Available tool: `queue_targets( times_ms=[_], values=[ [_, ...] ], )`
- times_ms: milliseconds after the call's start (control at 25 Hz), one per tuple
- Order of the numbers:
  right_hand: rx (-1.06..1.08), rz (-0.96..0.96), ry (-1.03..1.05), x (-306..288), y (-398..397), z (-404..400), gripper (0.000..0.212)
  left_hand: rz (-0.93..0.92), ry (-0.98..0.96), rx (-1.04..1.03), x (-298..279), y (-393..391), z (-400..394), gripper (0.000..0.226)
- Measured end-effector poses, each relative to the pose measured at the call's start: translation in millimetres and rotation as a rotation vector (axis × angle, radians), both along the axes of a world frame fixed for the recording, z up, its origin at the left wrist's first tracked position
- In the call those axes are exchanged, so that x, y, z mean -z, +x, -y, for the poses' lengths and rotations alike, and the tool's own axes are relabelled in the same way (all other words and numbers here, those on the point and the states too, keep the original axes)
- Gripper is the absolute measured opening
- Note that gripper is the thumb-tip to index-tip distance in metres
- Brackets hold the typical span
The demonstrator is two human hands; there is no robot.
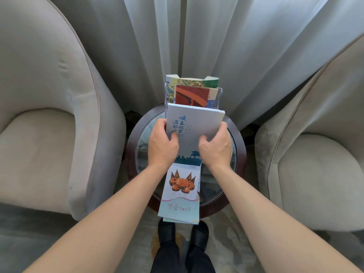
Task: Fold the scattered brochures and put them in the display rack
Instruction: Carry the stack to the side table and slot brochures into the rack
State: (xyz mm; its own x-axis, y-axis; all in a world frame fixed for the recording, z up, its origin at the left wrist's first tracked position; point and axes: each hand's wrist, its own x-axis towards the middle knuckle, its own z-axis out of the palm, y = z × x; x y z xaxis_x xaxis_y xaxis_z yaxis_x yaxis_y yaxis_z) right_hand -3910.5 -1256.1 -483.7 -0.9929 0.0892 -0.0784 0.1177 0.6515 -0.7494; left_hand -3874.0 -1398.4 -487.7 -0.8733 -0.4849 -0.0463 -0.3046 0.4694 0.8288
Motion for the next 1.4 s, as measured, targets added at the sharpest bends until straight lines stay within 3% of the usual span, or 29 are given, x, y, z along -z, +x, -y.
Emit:
queue_targets(
  times_ms=[400,840,1040,1160,1400],
  values=[
    [-0.006,-0.048,0.016,-27.7,-65.5,5.7,0.035,-0.054,-0.009,-0.012,-22.9,-63.2,14.9,0.020],
    [-0.038,0.097,0.141,21.4,-51.9,0.5,0.039,0.105,-0.093,-0.012,27.5,-47.2,15.9,0.025],
    [-0.040,0.061,0.171,36.9,-49.0,2.4,0.040,0.096,-0.205,-0.072,37.1,-43.3,15.0,0.023],
    [-0.045,0.006,0.181,44.1,-45.2,3.4,0.033,0.141,-0.133,-0.076,41.5,-34.1,17.8,0.026],
    [0.086,0.085,0.114,55.1,-25.6,-6.6,0.060,0.245,-0.069,-0.069,40.6,-18.9,10.6,0.029]
  ],
)
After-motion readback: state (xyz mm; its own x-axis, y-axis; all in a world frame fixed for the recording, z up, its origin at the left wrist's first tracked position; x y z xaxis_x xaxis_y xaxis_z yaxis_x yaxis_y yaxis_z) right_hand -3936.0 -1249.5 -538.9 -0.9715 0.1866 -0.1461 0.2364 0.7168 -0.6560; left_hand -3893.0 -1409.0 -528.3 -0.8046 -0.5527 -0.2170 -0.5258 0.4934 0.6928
